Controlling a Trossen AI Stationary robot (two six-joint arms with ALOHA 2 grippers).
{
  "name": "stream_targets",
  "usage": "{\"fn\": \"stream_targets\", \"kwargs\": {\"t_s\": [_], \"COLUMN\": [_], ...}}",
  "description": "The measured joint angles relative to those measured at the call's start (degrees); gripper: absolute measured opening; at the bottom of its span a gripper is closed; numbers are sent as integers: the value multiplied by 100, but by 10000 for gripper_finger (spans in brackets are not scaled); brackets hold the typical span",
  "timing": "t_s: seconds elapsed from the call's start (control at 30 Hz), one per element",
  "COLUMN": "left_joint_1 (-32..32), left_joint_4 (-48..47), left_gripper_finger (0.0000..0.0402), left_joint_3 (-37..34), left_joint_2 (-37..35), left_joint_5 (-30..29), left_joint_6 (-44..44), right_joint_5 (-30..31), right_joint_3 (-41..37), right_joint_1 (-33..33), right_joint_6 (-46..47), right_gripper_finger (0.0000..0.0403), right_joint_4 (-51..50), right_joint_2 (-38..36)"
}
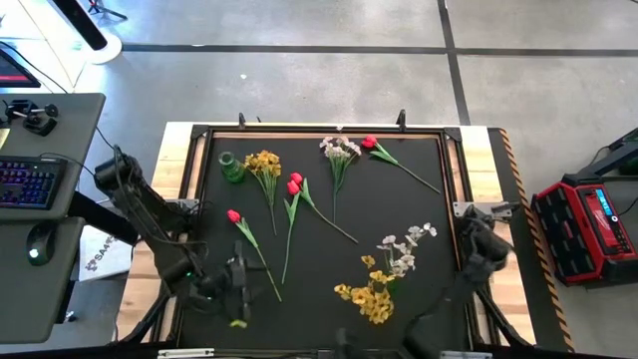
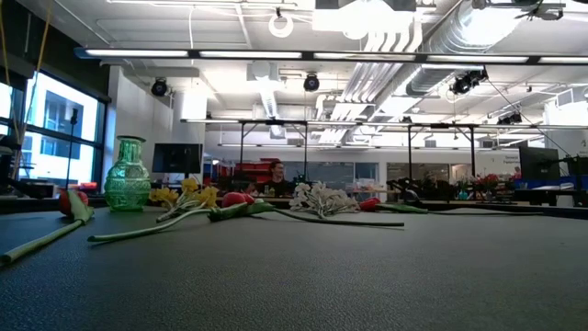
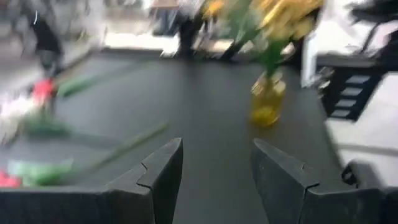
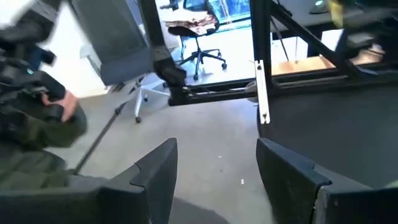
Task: Sort flowers into vase by color
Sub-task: Put the red tulip into the green vase
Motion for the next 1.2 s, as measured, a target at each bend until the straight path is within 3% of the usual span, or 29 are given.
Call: {"fn": "stream_targets", "kwargs": {"t_s": [0.17,0.33,0.47,0.57,0.9,1.1,1.2], "left_joint_1": [29,18,4,-35,-377,-436,-290], "left_joint_4": [-2050,-3726,-3886,-3675,-3403,-3384,-3347], "left_gripper_finger": [172,172,172,172,180,208,222], "left_joint_3": [11,-97,-548,-932,-1576,-1895,-1991], "left_joint_2": [-128,-65,-6,53,71,71,71], "left_joint_5": [1114,1889,2332,2522,2600,1521,1276], "left_joint_6": [-2319,-4730,-6035,-6567,-7823,-8762,-9011], "right_joint_5": [-639,-555,57,37,11,532,638], "right_joint_3": [0,0,0,0,0,0,0], "right_joint_1": [-383,-438,-387,-407,-163,95,147], "right_joint_6": [-111,-351,-616,-687,-1983,-2327,-2426], "right_gripper_finger": [204,204,204,204,204,204,204], "right_joint_4": [262,195,326,350,935,1051,1042], "right_joint_2": [166,181,204,284,146,144,146]}}
